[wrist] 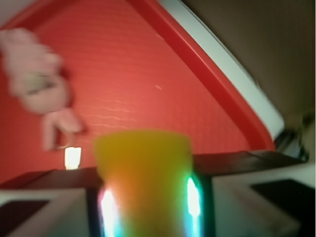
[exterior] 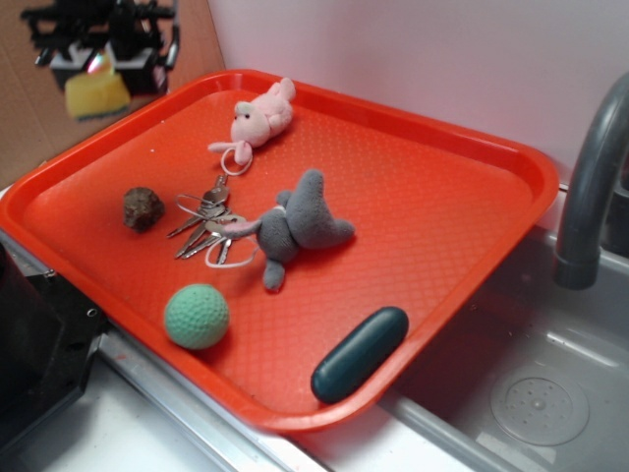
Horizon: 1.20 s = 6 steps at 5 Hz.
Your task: Grab the green sponge.
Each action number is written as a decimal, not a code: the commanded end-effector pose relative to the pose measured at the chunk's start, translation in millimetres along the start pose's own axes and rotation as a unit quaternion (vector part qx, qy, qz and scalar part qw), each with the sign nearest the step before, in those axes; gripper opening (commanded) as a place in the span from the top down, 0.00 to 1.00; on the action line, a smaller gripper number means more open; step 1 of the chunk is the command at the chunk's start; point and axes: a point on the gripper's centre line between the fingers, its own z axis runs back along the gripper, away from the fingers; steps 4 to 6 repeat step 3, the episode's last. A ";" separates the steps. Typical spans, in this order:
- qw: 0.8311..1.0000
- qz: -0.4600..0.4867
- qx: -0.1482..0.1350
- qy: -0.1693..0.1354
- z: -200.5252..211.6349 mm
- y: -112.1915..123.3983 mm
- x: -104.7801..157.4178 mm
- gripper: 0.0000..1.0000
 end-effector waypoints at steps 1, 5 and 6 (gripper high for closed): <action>0.989 -0.139 -0.049 -0.023 56.6 -12.2 -0.8 1.00; 0.991 -0.114 -0.067 -0.015 65.8 0.3 -6.5 1.00; 0.991 -0.114 -0.067 -0.015 65.8 0.3 -6.5 1.00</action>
